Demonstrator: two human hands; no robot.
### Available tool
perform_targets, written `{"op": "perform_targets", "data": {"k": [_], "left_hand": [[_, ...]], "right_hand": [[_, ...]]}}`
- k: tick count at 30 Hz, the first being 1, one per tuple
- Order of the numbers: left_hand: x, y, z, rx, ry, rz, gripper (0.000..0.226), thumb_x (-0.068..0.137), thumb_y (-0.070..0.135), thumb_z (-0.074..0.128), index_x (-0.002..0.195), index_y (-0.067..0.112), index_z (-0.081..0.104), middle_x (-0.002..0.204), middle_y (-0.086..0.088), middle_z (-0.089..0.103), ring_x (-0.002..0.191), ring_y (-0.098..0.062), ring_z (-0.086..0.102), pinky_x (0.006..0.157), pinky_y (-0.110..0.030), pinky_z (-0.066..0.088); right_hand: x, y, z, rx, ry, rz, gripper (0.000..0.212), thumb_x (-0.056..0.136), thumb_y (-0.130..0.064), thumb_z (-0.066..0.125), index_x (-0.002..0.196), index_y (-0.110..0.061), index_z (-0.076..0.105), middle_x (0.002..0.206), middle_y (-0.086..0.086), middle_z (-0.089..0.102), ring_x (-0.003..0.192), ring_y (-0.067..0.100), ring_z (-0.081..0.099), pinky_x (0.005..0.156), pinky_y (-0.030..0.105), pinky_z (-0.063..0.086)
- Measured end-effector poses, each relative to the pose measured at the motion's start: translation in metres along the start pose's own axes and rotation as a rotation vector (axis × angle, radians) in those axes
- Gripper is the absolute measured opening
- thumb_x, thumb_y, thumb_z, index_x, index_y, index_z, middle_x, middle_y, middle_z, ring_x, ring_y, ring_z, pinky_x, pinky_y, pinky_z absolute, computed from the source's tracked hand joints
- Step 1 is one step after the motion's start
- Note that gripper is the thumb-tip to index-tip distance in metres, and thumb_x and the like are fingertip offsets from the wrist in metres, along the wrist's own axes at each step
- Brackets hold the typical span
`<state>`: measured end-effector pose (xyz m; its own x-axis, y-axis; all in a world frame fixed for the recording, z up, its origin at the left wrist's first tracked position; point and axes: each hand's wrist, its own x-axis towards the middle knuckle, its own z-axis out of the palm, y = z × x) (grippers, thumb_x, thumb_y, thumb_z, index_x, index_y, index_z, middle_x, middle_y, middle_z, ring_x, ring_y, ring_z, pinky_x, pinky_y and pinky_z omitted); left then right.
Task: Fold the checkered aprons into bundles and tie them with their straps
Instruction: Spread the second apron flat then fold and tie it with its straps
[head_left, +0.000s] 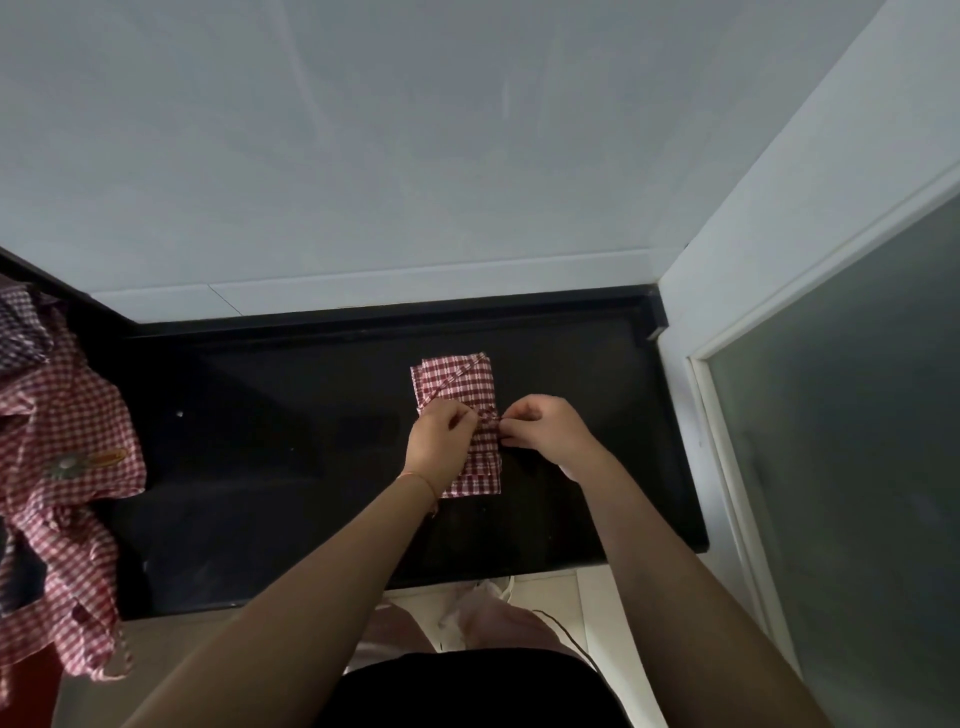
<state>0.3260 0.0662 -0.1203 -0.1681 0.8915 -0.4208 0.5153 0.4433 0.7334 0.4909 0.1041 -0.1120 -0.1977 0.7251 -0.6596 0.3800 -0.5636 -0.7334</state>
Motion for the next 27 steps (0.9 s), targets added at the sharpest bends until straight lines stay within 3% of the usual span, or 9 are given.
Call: {"op": "perform_targets", "data": {"k": [4,8,12,17,20,23,25,27], "left_hand": [[0.002,-0.004,-0.003,0.025,-0.032,-0.005,0.015,0.1,0.025,0.056,0.087,0.019,0.062,0.098,0.005,0.054,0.084,-0.005,0.053,0.068,-0.014,0.037],[0.005,-0.01,-0.005,0.039,-0.018,-0.043,0.016,0.1,0.022,0.055,0.092,0.011,0.062,0.102,0.001,0.055,0.084,-0.009,0.055,0.067,-0.017,0.042],[0.009,-0.019,-0.008,-0.04,0.062,-0.094,0.017,0.1,0.018,0.053,0.086,0.01,0.059,0.104,-0.005,0.056,0.087,-0.02,0.063,0.078,-0.038,0.06],[0.009,-0.016,-0.014,-0.056,0.086,-0.104,0.017,0.101,0.018,0.053,0.088,0.008,0.058,0.114,-0.005,0.051,0.087,-0.02,0.065,0.073,-0.032,0.061],[0.012,-0.015,-0.018,-0.079,0.028,-0.116,0.013,0.099,0.02,0.056,0.092,0.011,0.06,0.114,-0.001,0.049,0.088,-0.018,0.065,0.072,-0.027,0.061],[0.013,-0.015,-0.018,-0.091,0.001,-0.121,0.011,0.099,0.023,0.058,0.095,0.013,0.061,0.116,0.0,0.047,0.091,-0.019,0.066,0.074,-0.027,0.061],[0.014,-0.015,-0.017,-0.096,0.0,-0.126,0.012,0.099,0.023,0.058,0.095,0.012,0.061,0.117,0.001,0.046,0.091,-0.018,0.066,0.073,-0.027,0.061],[0.016,-0.016,-0.018,-0.101,-0.011,-0.144,0.013,0.098,0.024,0.058,0.095,0.012,0.061,0.118,0.001,0.045,0.09,-0.018,0.066,0.071,-0.025,0.06]], "right_hand": [[0.007,0.001,0.01,-0.162,0.118,-0.065,0.007,0.096,-0.011,0.061,0.101,-0.016,0.063,0.1,0.002,0.067,0.089,0.011,0.069,0.084,0.031,0.059],[0.014,0.002,0.007,-0.265,0.291,-0.081,0.012,0.098,-0.013,0.057,0.093,-0.024,0.058,0.099,-0.001,0.063,0.089,0.012,0.066,0.085,0.035,0.058],[0.015,0.006,-0.002,-0.402,0.313,-0.012,0.011,0.098,-0.014,0.057,0.094,-0.024,0.058,0.097,-0.003,0.06,0.092,0.014,0.063,0.091,0.039,0.055],[0.008,0.001,-0.005,-0.625,0.357,-0.075,0.007,0.096,-0.015,0.061,0.095,-0.022,0.06,0.116,0.0,0.055,0.099,0.012,0.055,0.085,0.026,0.044],[0.005,-0.003,-0.004,-0.849,0.33,-0.149,0.008,0.093,-0.022,0.065,0.1,-0.023,0.064,0.128,0.0,0.047,0.118,0.017,0.047,0.097,0.035,0.044],[0.007,-0.006,0.007,-0.795,0.262,-0.259,0.028,0.092,-0.021,0.065,0.12,-0.021,0.058,0.128,0.0,0.054,0.121,0.018,0.051,0.106,0.041,0.042],[0.008,-0.011,0.018,-0.677,0.164,-0.239,0.033,0.096,-0.019,0.06,0.128,-0.019,0.051,0.119,0.001,0.061,0.111,0.017,0.059,0.1,0.036,0.047],[0.008,-0.014,0.027,-0.598,0.114,-0.169,0.027,0.1,-0.017,0.054,0.126,-0.018,0.047,0.109,0.001,0.062,0.096,0.014,0.062,0.083,0.028,0.051]]}}
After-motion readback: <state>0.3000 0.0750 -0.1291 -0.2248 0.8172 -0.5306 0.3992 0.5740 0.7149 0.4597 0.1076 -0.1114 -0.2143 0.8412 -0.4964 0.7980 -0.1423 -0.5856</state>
